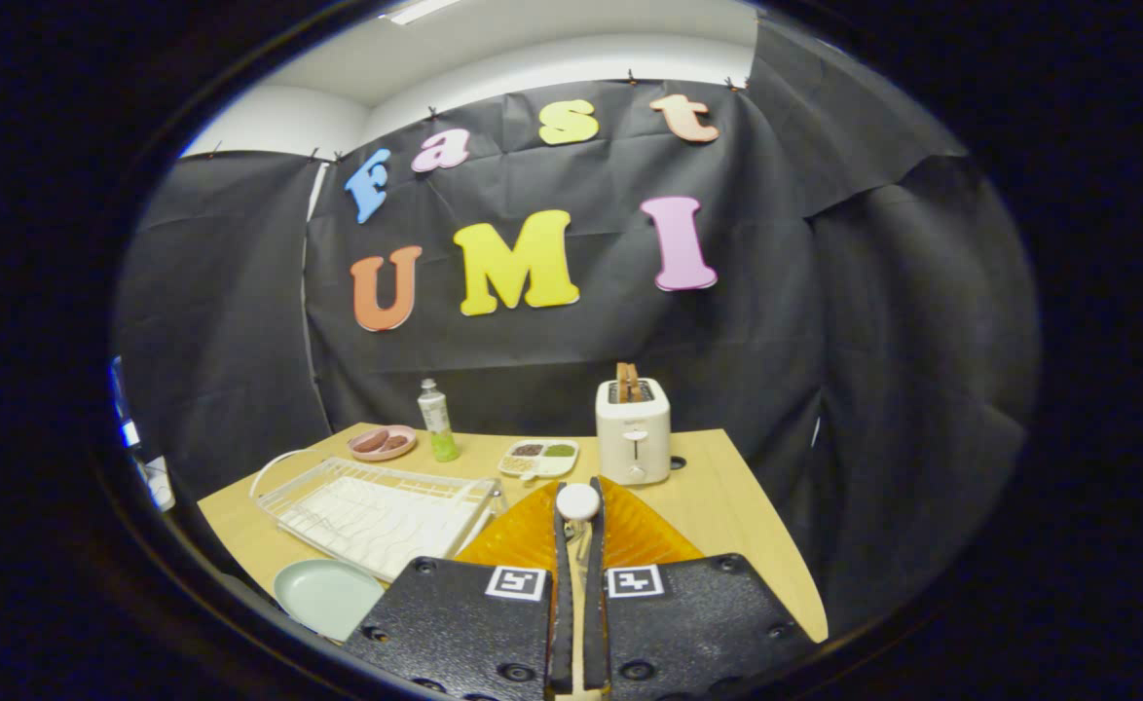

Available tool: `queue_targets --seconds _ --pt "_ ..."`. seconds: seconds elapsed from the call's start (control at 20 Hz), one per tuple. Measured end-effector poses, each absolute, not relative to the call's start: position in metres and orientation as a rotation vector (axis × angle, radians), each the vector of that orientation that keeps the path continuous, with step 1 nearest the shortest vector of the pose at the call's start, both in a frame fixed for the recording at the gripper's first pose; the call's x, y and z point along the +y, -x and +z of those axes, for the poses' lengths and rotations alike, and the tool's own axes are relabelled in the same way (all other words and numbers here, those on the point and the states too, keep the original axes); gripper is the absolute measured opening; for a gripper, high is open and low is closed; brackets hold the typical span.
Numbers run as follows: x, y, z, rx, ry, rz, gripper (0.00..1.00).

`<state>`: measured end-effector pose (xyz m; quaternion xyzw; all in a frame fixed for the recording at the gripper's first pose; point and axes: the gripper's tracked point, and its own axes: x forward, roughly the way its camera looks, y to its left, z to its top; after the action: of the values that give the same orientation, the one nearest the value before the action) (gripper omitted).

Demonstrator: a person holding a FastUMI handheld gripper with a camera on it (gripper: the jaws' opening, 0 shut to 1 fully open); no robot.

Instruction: Take the plate from the dish rack, then take the spoon from the basket and place it into the plate.

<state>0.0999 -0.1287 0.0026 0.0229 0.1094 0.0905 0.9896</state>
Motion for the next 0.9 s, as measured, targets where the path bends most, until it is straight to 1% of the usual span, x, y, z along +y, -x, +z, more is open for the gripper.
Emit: queue_targets --seconds 0.2,0.4,0.65,0.9 --pt "-0.061 -0.07 0.005 0.272 -0.027 0.331 0.1" --pt "-0.006 -0.05 -0.006 0.314 0.029 0.43 0.09" --pt "0.061 -0.035 -0.046 0.424 0.048 0.569 0.1" --pt "0.097 -0.029 -0.093 0.564 0.029 0.642 0.1"
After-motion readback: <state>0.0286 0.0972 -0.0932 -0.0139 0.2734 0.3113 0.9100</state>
